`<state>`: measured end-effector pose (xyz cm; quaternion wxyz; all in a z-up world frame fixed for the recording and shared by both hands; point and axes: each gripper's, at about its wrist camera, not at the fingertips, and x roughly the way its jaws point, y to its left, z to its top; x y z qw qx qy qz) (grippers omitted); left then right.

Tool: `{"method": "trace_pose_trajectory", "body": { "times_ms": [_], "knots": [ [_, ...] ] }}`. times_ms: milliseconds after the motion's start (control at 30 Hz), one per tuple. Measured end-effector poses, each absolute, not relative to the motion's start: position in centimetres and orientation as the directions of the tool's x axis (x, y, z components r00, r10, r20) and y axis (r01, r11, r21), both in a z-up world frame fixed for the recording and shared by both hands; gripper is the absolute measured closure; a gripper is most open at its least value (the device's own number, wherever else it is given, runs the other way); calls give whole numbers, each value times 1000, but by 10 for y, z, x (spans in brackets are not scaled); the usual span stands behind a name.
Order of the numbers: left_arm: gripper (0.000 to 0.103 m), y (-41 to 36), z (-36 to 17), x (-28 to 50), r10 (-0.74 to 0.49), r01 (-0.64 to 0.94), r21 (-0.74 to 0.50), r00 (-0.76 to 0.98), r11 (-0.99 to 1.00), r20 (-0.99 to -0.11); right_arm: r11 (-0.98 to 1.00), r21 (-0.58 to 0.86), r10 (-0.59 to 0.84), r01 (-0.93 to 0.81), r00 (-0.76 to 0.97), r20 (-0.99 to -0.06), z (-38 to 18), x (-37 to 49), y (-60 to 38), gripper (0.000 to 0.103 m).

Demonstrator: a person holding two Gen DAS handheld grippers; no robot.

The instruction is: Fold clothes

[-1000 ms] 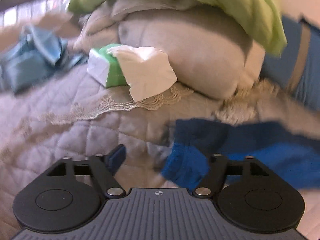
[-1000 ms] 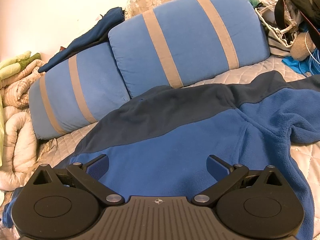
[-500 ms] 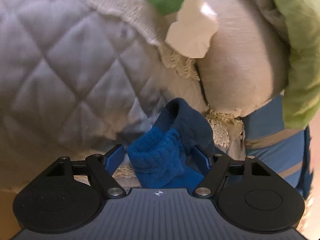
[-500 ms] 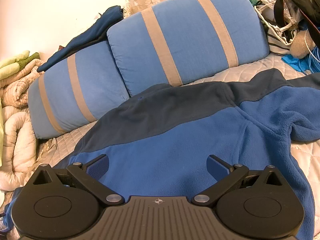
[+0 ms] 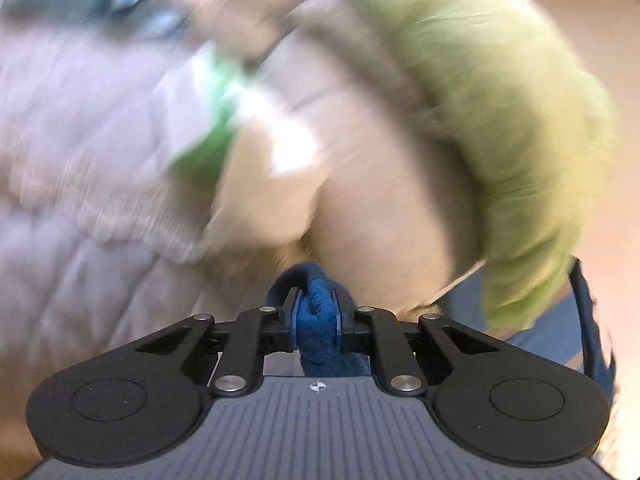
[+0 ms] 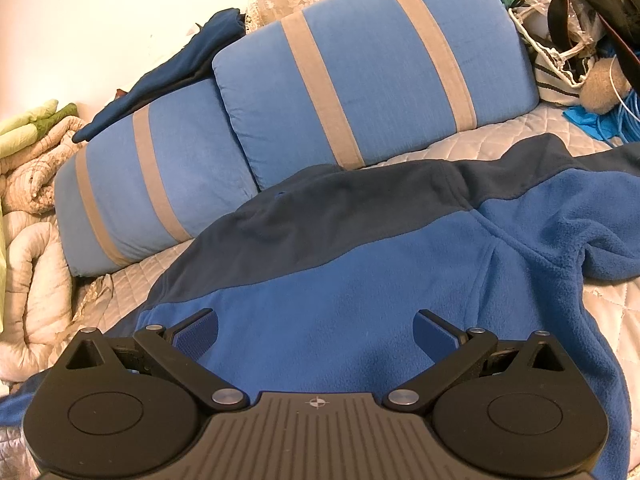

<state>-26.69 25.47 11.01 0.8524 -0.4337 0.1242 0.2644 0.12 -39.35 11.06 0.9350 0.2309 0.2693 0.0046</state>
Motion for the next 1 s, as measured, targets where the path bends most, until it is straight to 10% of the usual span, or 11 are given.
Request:
{"method": "trace_pose_trajectory", "body": {
  "times_ms": [533, 1000],
  "knots": [
    [41, 246, 91, -297, 433, -692, -604, 720, 396, -542, 893, 436, 140, 108, 856, -498, 111, 2, -394, 0],
    [39, 186, 60, -274, 191, -587, -683, 801, 435, -567, 891, 441, 135, 110, 862, -488, 111, -1, -396, 0]
  ]
}}
